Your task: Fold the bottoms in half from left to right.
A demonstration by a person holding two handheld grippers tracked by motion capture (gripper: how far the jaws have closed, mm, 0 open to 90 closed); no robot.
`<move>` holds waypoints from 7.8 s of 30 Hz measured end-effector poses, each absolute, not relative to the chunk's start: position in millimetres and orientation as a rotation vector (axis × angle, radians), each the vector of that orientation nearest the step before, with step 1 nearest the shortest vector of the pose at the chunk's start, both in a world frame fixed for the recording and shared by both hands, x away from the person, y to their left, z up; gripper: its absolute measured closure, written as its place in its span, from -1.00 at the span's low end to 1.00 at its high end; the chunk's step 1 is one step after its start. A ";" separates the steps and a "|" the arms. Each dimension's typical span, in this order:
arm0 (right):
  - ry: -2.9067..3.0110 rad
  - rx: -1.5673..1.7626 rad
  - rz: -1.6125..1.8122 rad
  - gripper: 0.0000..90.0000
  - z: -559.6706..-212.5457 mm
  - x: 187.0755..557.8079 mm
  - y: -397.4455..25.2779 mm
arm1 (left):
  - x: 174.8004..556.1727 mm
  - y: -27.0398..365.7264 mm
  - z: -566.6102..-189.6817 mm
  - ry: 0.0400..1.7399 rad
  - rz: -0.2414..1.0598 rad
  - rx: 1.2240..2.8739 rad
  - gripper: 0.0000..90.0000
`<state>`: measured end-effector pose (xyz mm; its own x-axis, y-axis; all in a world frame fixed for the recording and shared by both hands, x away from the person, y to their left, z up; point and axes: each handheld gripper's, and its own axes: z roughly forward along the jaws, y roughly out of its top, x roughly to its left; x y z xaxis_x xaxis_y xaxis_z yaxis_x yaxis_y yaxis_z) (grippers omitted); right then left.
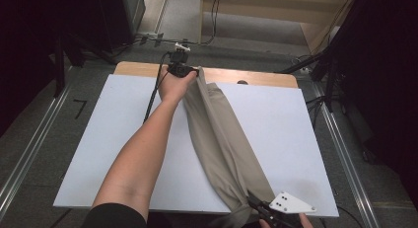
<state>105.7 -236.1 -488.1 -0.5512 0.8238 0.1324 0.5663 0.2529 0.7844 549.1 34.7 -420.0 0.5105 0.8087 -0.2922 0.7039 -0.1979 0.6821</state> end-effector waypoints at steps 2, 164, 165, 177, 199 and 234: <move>2.203 1.315 1.181 0.95 -488.4 105.3 -246.1 | 551.0 27.9 -423.9 1.237 0.168 1.963 0.92; 2.537 1.109 1.107 0.75 -515.6 149.9 -143.7 | 191.3 185.7 -504.6 0.782 -0.082 2.151 0.70; 2.550 1.094 1.096 0.65 -514.3 149.6 -143.6 | 191.1 187.9 -503.3 0.787 -0.062 2.132 0.53; 2.522 0.915 1.190 0.96 -505.6 135.1 -81.8 | 178.8 145.5 -513.3 0.701 -0.160 2.175 1.00; 2.467 1.144 0.843 0.96 -503.9 146.2 -152.6 | 186.1 162.5 -514.7 0.732 -0.211 2.169 1.00; 2.361 1.314 1.105 0.95 -504.0 159.6 -143.5 | 195.7 155.3 -503.8 0.769 -0.016 2.126 0.89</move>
<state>159.6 -143.5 -504.0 -0.5752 0.8026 0.1582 0.6357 0.3169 0.7039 195.7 155.3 -503.8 0.8108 0.5178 -0.2731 0.5286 -0.4472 0.7215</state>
